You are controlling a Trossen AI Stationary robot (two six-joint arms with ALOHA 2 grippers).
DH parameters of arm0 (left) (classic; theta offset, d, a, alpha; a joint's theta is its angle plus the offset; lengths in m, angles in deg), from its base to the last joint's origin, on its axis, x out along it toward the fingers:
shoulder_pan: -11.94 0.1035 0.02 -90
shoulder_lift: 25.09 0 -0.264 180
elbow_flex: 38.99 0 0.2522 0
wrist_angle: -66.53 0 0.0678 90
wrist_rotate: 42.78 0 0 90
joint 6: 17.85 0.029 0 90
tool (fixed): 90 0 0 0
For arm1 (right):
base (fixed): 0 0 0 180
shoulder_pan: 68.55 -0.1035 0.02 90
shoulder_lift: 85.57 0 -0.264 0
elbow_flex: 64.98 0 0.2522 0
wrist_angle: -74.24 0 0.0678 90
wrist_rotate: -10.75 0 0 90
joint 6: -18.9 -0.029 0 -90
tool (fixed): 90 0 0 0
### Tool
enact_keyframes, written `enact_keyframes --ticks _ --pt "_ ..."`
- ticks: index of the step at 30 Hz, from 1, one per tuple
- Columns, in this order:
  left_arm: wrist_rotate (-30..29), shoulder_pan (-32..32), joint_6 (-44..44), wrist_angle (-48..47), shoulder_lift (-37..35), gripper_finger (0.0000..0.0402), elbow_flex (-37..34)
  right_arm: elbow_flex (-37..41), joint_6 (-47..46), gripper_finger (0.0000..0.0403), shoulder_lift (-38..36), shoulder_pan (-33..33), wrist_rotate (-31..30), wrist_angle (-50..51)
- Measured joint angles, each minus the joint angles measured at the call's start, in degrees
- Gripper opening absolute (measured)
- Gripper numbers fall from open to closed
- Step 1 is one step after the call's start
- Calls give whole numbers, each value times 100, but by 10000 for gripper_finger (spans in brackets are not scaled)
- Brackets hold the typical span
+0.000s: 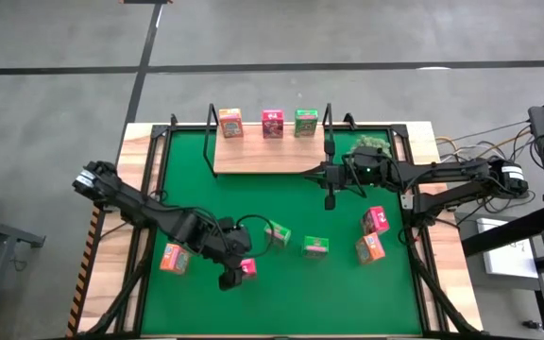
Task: Stack cereal on shelf
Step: Put the bottom red cereal box on the shelf aligned with the other red cereal box
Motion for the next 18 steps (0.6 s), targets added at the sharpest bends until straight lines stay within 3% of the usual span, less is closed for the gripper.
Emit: enact_keyframes --ticks 10,18 --pt "-87 -368 -538 703 -2 339 -774 0 -298 13 0 0 0 185" --pt "-809 -565 -539 875 113 339 -987 0 -570 13 4 -4 0 384"
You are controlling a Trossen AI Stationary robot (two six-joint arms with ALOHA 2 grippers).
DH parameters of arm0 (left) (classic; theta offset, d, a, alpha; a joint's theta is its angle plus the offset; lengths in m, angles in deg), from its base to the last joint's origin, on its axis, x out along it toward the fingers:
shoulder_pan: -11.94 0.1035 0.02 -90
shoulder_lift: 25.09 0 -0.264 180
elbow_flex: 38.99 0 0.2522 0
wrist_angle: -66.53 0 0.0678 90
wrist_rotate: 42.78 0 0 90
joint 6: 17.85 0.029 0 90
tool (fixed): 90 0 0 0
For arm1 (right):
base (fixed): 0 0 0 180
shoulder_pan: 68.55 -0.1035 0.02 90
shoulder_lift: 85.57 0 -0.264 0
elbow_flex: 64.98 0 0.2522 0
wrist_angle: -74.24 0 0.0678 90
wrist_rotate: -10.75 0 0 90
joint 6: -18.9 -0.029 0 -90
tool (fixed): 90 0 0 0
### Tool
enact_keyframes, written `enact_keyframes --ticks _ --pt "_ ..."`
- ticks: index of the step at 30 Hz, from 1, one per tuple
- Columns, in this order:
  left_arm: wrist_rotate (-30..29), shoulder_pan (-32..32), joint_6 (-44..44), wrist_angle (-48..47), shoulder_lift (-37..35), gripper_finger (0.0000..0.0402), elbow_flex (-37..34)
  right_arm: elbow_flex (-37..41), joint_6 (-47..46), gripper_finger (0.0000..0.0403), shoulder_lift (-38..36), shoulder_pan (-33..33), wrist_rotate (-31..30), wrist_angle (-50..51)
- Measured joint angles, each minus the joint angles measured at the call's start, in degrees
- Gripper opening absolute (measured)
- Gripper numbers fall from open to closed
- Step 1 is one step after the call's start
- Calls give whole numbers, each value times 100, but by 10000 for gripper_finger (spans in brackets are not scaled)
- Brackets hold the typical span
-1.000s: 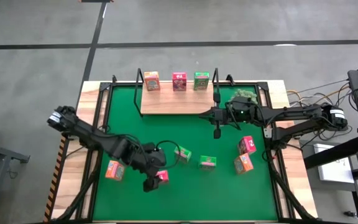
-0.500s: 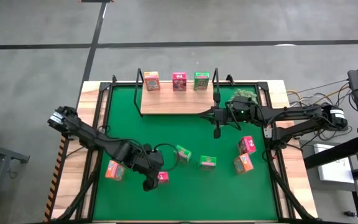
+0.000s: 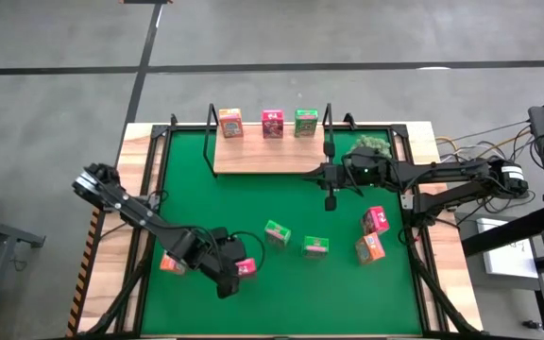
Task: Stack cereal on shelf
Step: Put the bottom red cereal box on the shelf aligned with the other red cereal box
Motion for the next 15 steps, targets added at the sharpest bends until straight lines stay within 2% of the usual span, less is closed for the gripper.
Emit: enact_keyframes --ticks 7,15 --pt "-58 -17 154 170 197 334 38 0 8 13 0 -11 -2 46" --pt "-58 -13 152 124 197 283 90 2 39 13 0 -9 -4 48"
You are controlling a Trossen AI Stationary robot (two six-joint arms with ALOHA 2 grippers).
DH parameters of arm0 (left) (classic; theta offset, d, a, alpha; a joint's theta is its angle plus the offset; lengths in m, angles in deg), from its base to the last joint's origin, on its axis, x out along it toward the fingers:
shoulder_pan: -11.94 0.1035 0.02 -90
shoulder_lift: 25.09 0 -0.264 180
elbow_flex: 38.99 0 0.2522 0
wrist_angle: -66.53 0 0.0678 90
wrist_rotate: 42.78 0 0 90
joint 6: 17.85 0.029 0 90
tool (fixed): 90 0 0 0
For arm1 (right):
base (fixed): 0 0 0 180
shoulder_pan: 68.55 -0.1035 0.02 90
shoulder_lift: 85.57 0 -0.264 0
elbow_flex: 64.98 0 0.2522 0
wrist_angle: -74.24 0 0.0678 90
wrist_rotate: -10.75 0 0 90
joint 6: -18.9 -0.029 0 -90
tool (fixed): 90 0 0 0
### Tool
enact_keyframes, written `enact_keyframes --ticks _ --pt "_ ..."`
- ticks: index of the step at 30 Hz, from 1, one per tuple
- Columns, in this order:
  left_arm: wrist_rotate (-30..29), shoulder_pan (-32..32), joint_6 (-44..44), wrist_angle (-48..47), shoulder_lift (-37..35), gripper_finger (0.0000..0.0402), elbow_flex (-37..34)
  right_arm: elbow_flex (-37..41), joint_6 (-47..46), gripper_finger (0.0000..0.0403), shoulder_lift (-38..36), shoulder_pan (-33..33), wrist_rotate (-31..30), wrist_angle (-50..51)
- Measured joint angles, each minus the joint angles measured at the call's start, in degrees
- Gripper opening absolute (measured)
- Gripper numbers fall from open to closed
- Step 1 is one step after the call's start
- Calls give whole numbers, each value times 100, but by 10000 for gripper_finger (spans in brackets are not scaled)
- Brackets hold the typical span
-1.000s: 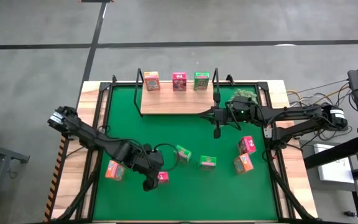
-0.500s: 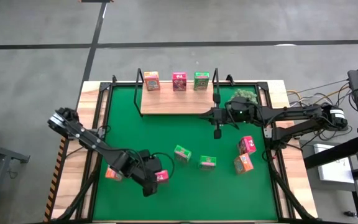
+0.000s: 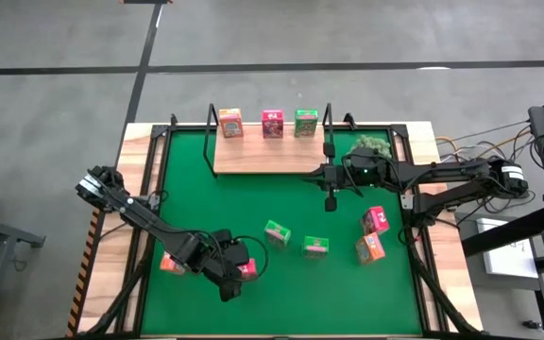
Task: Stack cereal on shelf
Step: Put the bottom red cereal box on the shelf aligned with the other red cereal box
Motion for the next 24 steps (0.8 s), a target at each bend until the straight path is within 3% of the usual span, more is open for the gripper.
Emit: enact_keyframes --ticks 17,24 --pt "109 1 -59 -8 -28 187 10 4 0 13 0 0 -2 2" --pt "125 1 -3 -654 -50 168 412 7 6 13 0 0 -2 9"
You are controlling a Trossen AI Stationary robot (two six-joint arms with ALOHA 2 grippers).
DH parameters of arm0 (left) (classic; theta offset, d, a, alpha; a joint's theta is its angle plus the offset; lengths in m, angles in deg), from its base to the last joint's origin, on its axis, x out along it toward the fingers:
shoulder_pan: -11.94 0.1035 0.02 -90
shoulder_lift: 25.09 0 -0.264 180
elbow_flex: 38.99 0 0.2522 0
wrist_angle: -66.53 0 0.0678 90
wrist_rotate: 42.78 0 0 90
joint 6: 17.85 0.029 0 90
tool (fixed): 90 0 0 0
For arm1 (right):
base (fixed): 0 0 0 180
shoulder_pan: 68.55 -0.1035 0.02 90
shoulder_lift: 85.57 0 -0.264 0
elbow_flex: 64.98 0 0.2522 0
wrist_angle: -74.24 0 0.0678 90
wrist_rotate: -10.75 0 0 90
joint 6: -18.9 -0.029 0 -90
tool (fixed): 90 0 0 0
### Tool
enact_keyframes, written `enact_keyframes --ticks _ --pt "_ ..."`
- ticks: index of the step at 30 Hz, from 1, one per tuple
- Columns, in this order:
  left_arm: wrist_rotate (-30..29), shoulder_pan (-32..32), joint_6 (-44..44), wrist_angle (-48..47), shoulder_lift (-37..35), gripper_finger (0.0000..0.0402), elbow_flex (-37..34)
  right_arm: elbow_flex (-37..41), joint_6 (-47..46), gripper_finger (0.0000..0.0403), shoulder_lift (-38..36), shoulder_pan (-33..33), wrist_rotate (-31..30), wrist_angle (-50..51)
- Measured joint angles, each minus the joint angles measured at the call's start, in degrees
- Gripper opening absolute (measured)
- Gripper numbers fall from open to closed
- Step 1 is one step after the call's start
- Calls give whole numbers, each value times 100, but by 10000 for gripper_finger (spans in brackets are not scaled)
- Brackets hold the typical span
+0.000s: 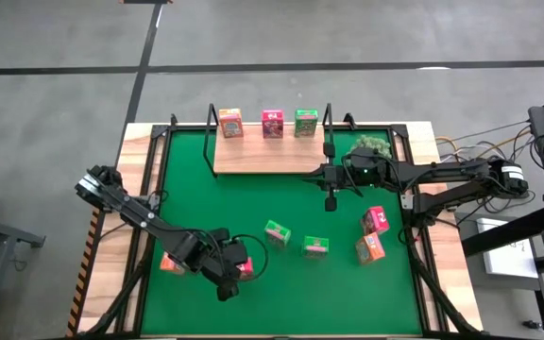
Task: Stack cereal on shelf
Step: Put the bottom red cereal box on the shelf aligned with the other red cereal box
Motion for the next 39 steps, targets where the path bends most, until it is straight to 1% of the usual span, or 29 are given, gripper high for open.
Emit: enact_keyframes --ticks 3,7,13,19,22,29,33,39 --pt "-5 7 234 -231 -4 164 267 0 49 13 0 0 0 0" --pt "-13 52 807 -263 -4 164 627 0 82 13 0 0 -2 0" --pt "-14 336 1741 -420 -4 164 1178 0 149 13 0 2 -1 0" --pt "-18 742 2577 -1373 -4 164 1885 2 273 13 0 2 0 -1" --pt "-23 1002 3054 -1635 -5 164 2198 2 356 13 0 2 0 -2" --pt "-20 1705 4455 -1790 -11 164 2661 2 512 13 0 2 -1 -3" --pt "-1 2241 5256 -1823 -21 164 2722 2 554 13 -26 2 -2 -2" --pt "208 3238 6255 -1670 -16 163 2718 2 554 13 -154 7 -4 79"
